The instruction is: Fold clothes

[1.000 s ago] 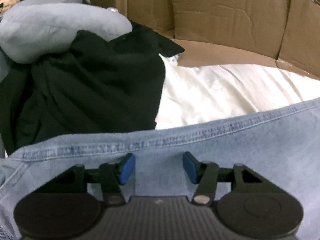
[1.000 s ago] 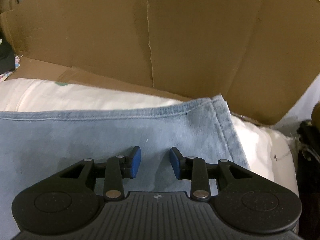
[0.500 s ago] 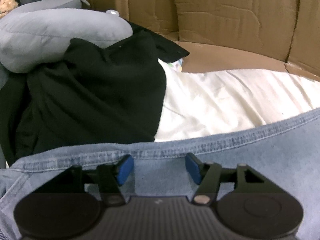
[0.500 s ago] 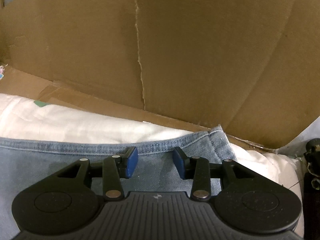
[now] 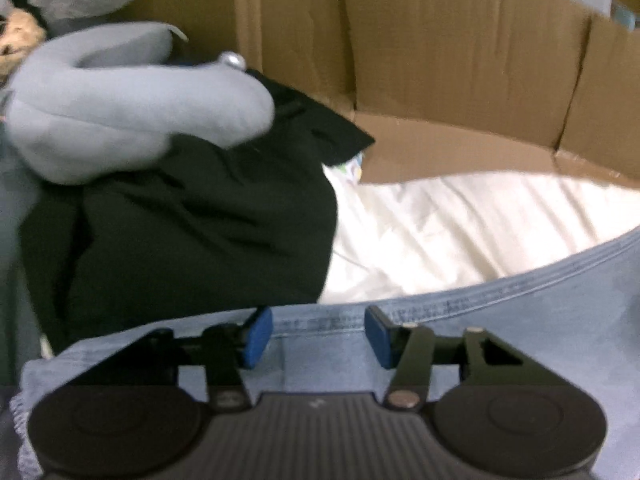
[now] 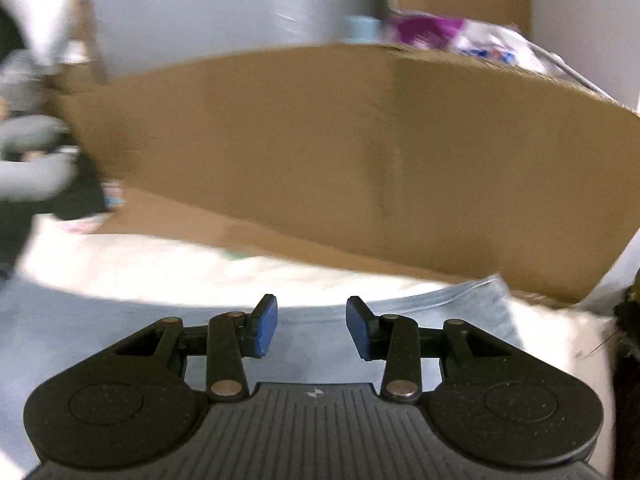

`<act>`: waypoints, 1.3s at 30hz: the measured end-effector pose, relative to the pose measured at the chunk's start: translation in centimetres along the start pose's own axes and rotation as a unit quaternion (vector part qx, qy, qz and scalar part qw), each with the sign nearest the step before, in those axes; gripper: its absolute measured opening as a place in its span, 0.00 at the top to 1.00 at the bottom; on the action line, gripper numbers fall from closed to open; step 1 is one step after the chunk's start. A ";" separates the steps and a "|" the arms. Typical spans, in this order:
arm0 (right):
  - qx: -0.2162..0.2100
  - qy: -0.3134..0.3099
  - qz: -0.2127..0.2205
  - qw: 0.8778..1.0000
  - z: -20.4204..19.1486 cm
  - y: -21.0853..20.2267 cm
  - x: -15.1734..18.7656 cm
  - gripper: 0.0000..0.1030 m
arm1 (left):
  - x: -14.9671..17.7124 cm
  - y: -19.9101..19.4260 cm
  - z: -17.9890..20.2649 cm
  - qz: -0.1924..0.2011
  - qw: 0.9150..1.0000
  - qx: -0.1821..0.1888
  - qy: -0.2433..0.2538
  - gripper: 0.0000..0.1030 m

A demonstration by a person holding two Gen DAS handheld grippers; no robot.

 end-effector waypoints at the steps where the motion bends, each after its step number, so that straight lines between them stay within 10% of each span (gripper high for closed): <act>1: -0.017 0.006 0.004 1.000 -0.8 -1.2 0.3 0.56 | 0.1 -1.1 -0.3 0.003 1.000 0.004 -0.003 0.47; 14: -0.147 -0.004 -0.024 0.989 -10.1 -9.1 4.8 0.56 | 11.6 -16.4 -6.4 -0.014 0.998 -0.014 -0.053 0.32; 24: -0.173 0.066 -0.083 0.979 -12.9 -10.0 11.0 0.56 | 19.8 -14.2 -5.4 -0.073 0.992 -0.040 -0.098 0.30; 39: -0.194 0.155 -0.094 0.964 -14.2 -7.2 14.6 0.55 | 21.6 -9.9 -5.0 -0.073 0.994 -0.033 -0.073 0.35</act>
Point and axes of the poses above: each gripper's, at about its wrist camera, not at the fingertips, and y roughly the way its jaws point, z to its right, x to its underside, the point moved 5 cm from there along y, roughly the way its jaws point, and after that the axes turned 11 degrees about -y, right-handed, at the moved point
